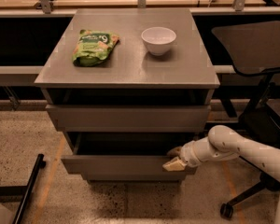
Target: Open middle drawer
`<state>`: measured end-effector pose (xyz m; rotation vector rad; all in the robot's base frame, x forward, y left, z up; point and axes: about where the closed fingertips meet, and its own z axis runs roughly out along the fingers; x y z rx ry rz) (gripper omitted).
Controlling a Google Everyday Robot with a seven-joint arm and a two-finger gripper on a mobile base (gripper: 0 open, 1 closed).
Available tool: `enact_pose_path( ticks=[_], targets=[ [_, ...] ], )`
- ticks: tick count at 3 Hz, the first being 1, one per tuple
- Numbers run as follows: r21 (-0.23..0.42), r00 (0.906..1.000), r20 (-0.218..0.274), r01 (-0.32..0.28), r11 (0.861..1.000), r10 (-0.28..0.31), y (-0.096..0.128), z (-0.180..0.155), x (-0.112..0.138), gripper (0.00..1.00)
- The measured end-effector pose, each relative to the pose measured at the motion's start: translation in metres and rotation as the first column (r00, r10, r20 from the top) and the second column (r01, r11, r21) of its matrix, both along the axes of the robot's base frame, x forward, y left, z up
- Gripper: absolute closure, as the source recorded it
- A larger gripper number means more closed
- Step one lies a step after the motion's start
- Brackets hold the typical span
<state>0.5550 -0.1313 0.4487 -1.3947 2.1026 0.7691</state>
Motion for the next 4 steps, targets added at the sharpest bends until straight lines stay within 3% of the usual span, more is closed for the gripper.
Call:
enact_pose_path(
  ticks=[1,2,4],
  targets=[
    [0.000,1.0000,0.000,0.000,1.000,0.000,0.0000,0.0002,0.0000,0.86],
    [-0.004,1.0000,-0.008,-0.005,1.000,0.005,0.0025,-0.0017,-0.0004,0.77],
    [-0.020,0.9996,-0.027,-0.013,1.000,0.012,0.0051,-0.0047,0.0006,0.31]
  ],
)
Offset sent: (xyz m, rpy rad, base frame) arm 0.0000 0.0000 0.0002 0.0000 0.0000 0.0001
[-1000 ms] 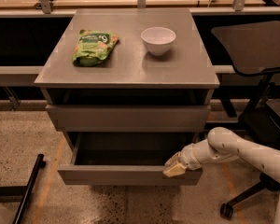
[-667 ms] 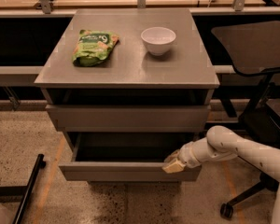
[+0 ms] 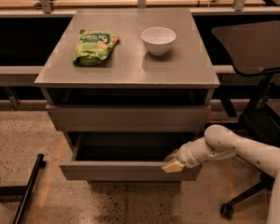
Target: Open middle drawer
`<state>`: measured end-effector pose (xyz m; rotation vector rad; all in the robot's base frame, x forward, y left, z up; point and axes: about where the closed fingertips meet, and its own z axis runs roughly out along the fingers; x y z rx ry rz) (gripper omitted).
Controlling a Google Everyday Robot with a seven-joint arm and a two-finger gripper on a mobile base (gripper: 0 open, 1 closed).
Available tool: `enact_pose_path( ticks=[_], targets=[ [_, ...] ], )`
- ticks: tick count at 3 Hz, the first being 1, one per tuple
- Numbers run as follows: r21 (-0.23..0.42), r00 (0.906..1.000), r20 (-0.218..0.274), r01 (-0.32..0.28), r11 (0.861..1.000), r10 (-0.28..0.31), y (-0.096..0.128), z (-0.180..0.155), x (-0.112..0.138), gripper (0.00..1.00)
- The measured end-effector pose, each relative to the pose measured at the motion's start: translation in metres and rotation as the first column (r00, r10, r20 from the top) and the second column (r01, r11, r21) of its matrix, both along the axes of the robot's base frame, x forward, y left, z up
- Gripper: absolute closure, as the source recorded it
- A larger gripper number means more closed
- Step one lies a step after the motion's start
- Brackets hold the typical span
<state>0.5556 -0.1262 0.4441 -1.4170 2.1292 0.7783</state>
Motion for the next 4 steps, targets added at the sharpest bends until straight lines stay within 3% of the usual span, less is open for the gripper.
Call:
enact_pose_path(
  ticks=[1,2,3,4],
  targets=[
    [-0.006,0.9950,-0.093,0.034,0.999,-0.035,0.000,-0.003,-0.035,0.07],
    [-0.011,0.9916,-0.122,0.041,0.999,-0.043,0.001,-0.002,-0.045,0.00],
    [-0.050,0.9776,-0.199,0.059,0.997,-0.068,-0.003,0.005,-0.072,0.00],
    [-0.096,0.9370,-0.336,0.067,0.993,-0.096,-0.009,0.013,-0.111,0.00]
  ],
)
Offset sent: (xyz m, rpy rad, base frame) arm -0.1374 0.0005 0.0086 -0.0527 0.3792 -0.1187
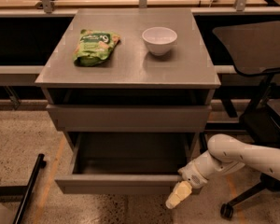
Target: Open middle drawer
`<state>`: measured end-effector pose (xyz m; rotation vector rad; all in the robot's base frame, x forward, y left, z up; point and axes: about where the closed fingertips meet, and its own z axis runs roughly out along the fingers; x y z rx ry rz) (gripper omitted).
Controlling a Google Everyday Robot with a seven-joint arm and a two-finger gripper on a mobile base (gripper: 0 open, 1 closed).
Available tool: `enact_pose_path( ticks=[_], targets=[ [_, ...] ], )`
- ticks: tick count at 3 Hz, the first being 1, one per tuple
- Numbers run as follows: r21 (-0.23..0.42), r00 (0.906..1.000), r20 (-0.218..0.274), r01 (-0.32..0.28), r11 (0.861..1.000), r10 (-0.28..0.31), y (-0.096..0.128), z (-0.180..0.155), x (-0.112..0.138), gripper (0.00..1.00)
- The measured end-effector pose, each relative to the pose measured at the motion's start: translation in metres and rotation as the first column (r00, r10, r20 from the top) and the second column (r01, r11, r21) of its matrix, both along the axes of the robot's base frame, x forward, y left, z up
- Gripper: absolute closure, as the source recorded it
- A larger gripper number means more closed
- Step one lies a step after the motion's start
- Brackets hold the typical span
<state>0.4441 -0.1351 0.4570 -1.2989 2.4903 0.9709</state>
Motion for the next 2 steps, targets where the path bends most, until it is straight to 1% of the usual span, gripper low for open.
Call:
enact_pose_path(
  ticks=[1,2],
  targets=[
    [0.000,0.9999,-0.012,0.001,1.000,-0.001,0.0009,-0.0008,-0.0029,0.00],
    [0.000,0.9999,-0.011,0.001,1.000,-0.001,0.0010,-0.0009,-0.0026,0.00]
  ],
)
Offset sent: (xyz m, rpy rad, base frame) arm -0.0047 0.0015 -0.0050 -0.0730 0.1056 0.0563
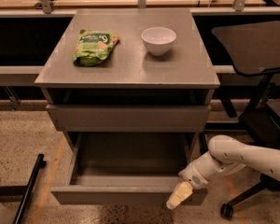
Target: Open middle drawer
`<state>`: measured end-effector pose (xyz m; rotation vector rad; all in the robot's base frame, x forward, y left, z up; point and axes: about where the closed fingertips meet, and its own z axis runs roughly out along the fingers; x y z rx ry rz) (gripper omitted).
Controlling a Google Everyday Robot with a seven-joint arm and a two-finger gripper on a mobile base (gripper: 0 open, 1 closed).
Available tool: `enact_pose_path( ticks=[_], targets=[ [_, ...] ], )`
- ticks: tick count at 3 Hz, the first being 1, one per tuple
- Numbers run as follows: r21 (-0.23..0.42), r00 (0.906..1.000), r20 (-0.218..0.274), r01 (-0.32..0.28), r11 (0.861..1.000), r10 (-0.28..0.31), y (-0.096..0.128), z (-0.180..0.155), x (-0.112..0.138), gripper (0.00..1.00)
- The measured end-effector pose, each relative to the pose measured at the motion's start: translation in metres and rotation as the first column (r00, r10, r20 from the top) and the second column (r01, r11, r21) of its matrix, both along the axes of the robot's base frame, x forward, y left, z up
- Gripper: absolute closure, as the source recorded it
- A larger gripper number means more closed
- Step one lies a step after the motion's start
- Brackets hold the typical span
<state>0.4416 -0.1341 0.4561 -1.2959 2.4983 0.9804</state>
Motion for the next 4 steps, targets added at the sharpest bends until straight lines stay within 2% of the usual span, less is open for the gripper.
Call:
enact_pose_path(
  ticks=[1,2,3,4],
  targets=[
    [0.007,0.9904,-0.131,-0.044,0.999,0.045,-0.001,0.002,-0.035,0.00],
    [0.015,0.9712,-0.232,-0.050,0.999,0.052,-0.002,0.000,-0.070,0.00],
    [0.015,0.9712,-0.232,-0.050,0.999,0.052,-0.002,0.000,-0.070,0.00],
    [-0.011,0.9865,-0.145,-0.078,0.997,0.076,0.002,0.027,-0.065,0.00]
  ],
)
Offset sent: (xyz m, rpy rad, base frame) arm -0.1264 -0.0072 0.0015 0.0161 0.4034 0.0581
